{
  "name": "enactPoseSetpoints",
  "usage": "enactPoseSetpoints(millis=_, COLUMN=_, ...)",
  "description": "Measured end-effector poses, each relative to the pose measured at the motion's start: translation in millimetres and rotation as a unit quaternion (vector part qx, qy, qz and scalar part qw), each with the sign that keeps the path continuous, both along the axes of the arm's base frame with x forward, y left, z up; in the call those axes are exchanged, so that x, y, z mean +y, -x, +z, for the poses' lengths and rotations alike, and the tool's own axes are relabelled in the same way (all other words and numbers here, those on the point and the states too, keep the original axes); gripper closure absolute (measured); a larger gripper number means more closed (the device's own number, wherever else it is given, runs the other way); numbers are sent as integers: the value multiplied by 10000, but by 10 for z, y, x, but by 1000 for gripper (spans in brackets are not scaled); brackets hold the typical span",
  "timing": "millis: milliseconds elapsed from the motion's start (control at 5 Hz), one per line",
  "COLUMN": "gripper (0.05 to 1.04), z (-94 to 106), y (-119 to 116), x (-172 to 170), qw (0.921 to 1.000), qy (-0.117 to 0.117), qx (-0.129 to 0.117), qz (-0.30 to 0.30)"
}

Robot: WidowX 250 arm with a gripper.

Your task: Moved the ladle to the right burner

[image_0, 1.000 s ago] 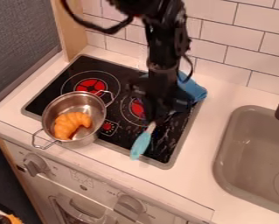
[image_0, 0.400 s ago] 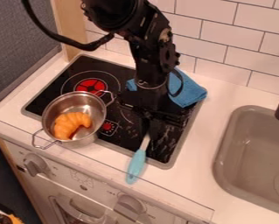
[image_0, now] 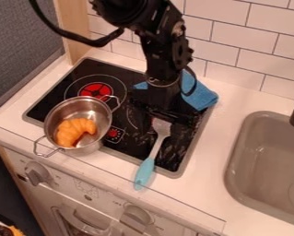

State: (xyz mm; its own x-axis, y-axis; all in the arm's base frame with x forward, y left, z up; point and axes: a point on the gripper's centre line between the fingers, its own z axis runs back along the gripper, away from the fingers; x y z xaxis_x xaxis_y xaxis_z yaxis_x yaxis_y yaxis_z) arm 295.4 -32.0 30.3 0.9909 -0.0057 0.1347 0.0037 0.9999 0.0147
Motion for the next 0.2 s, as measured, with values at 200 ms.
enactPoseSetpoints(millis=200, gripper=77, z=3, y=39, x=-35, qw=9999, qy=48, qx=140, qz=-63)
